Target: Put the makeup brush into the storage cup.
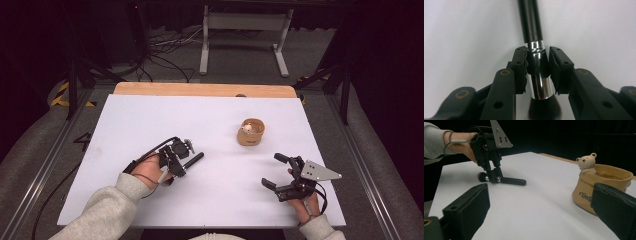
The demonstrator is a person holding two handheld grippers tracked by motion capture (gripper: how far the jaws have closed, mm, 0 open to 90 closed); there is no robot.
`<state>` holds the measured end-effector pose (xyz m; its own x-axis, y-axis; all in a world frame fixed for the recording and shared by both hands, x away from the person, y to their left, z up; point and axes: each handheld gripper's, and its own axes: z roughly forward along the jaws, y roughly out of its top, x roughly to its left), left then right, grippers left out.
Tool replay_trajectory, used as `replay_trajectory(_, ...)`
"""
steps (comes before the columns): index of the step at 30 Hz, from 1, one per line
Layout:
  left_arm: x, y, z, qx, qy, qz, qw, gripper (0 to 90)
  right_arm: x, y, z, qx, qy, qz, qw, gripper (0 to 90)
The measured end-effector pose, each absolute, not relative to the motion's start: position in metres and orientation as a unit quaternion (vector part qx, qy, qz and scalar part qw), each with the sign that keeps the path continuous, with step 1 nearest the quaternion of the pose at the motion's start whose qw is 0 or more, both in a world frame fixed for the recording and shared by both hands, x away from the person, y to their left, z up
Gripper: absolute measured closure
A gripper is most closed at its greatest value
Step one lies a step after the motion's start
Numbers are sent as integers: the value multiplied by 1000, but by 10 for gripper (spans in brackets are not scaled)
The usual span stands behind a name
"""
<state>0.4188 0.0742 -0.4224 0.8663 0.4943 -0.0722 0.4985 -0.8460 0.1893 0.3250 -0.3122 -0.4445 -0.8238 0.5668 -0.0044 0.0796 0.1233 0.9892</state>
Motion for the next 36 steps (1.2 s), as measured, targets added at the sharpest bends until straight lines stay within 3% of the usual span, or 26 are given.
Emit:
replay_trajectory(19,409,71,-392,972,194,7,129,706,319,-303,-427,208,734,618,188,1)
replay_trajectory(36,389,54,-354,985,89,6,145,707,323,-277,-397,139,770,600,167,80)
